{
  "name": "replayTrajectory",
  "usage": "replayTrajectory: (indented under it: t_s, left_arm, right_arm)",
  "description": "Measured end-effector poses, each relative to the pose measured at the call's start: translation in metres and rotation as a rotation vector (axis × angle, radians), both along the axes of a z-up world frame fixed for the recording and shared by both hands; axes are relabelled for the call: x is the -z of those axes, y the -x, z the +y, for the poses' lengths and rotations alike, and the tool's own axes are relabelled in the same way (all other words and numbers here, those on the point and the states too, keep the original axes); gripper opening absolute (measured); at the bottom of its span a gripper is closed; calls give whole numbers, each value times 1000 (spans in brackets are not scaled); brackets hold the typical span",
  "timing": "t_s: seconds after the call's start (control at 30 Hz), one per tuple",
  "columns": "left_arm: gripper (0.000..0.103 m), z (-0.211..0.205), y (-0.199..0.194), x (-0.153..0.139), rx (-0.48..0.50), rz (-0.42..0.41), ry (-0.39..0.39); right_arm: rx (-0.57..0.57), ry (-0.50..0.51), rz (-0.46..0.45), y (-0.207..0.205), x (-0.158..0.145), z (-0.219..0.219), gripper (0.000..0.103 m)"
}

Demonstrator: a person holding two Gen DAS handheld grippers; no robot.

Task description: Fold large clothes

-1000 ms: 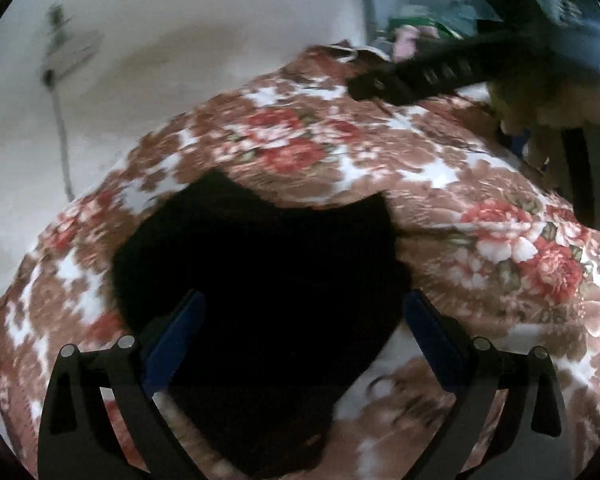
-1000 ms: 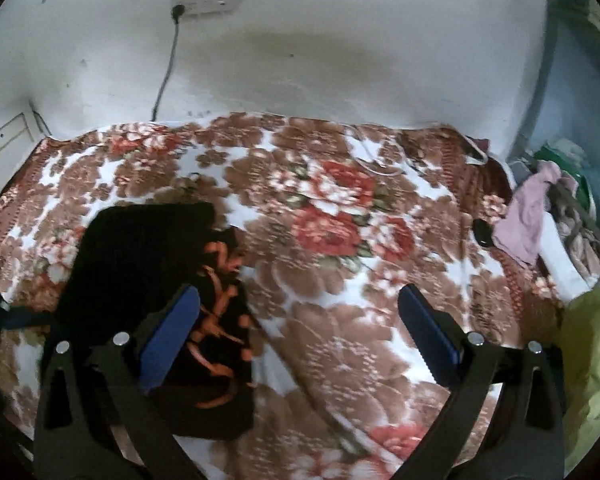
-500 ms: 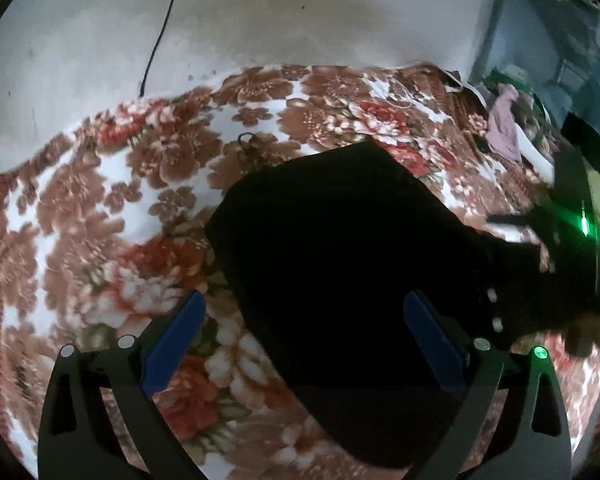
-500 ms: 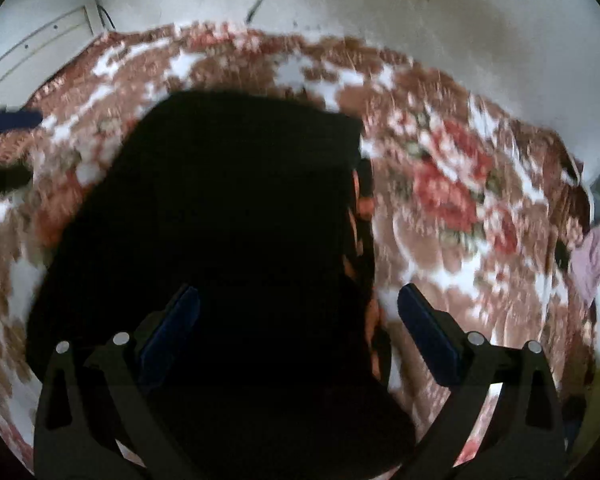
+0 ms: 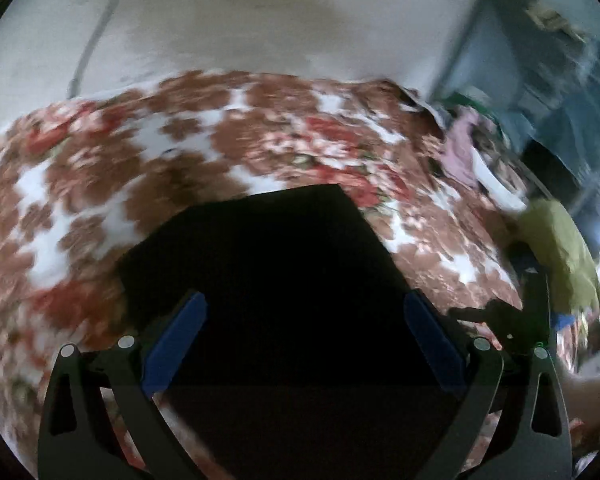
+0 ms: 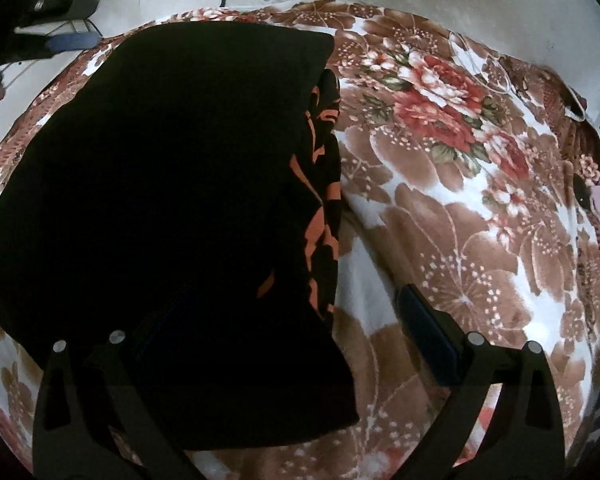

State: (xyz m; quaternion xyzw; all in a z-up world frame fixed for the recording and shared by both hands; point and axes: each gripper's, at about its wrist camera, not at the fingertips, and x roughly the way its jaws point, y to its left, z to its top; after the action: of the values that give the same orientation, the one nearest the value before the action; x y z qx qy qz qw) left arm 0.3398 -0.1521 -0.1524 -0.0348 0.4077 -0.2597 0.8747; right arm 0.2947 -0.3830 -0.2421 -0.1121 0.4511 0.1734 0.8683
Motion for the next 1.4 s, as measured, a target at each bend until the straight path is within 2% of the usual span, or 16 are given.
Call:
replayTrajectory:
  t_s: [0.1,0.23,0.33,0.47,0.6,0.7,0.83,0.93,1.07,1.1,1.2,1.3,1.4]
  left_arm:
    - [97,-18,-15,37,8,53,-148]
    - [98,-33,-16,64,38,8,-335]
    - [99,-26,-18,70,14,13,-346]
    - [99,-27,-18,77,26,-20,-405]
    - [99,-33,-18,72,7,-7,-449]
    - [98,-40,-10,50,-43,12,-487]
    - [98,-36,18,14,-88,-32,-495]
    - [98,-35,46,-6,-83,-56,-518]
    - [98,-31,76,-22,-83,-47,-497]
    - [98,-26,82,-25,-91,-31,-465]
    - [98,0,87,-21,-143,59,-329]
    - [98,38,85,-3,-217,164,-190]
    - [98,69,83,18,-280,234,-68]
  right_arm:
    - [-17,-27,-10,0,4,-5,98]
    - [-11,-91,10,-3,11,-14,98]
    - [-52,-42,-38,1,9,-6,98]
    - [-26,-102,3,-3,18,-14,98]
    - [-35,-47,-31,2,15,-8,98]
    - [12,-66,12,0,9,-11,98]
    - [35,-101,28,8,-21,-14,98]
    - [52,-116,18,15,-47,-18,98]
    - [79,-163,31,15,-69,-28,98]
    - [78,-164,31,14,-72,-29,98]
    - [83,-187,62,3,-75,-40,98]
    - [107,-221,106,-13,-71,-52,98]
    - [113,-206,120,-32,-67,-58,98]
